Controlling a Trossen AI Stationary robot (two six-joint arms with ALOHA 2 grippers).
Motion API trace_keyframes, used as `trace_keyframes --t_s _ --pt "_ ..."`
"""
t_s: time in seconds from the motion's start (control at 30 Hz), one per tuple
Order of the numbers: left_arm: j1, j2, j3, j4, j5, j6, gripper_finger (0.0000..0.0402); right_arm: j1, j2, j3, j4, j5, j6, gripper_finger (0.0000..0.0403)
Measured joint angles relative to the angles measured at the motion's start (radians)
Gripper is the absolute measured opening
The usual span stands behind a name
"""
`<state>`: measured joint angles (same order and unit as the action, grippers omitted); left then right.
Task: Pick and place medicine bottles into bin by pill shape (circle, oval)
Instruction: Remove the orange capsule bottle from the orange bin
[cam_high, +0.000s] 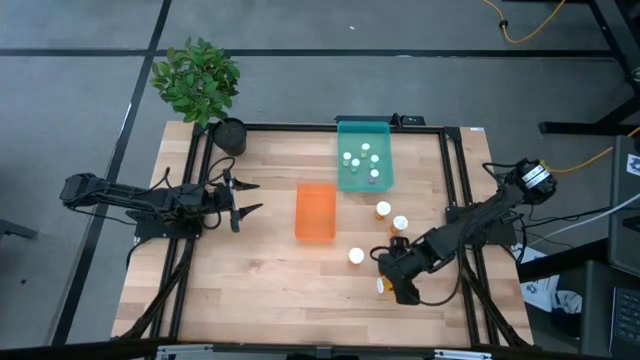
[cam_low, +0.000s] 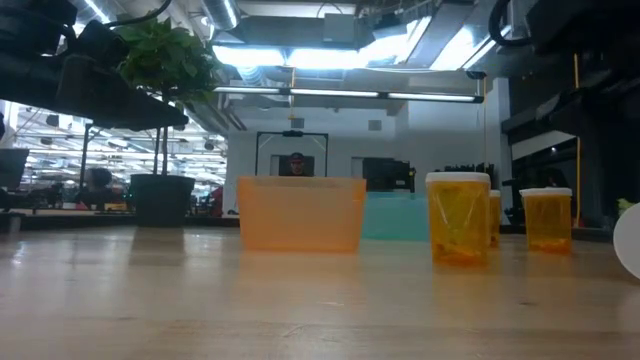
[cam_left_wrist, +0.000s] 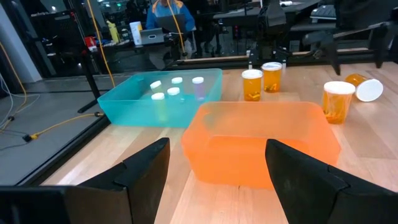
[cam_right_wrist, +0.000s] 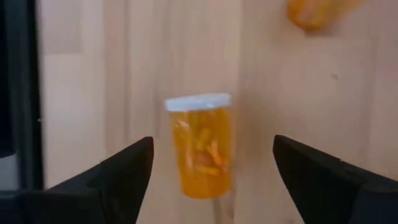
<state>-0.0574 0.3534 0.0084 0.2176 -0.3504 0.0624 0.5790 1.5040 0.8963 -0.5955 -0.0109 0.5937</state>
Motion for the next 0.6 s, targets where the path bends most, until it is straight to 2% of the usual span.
trace_keyframes --t_s 0.17,0.43,0.6 --pt "0.0 0.0 0.0 0.0 0.0 0.0 0.0257 0.004 0.009 0.0 0.034 -0.017 -0.027 0.0334" --pt "0.0 0.0 0.0 0.0 0.0 0.0 0.0257 0.012 0.152 0.014 0.081 -0.045 -0.076 0.0329" --pt "0.0 0.0 0.0 0.0 0.0 0.0 0.0257 0.007 0.195 0.061 0.084 -0.035 -0.128 0.0328"
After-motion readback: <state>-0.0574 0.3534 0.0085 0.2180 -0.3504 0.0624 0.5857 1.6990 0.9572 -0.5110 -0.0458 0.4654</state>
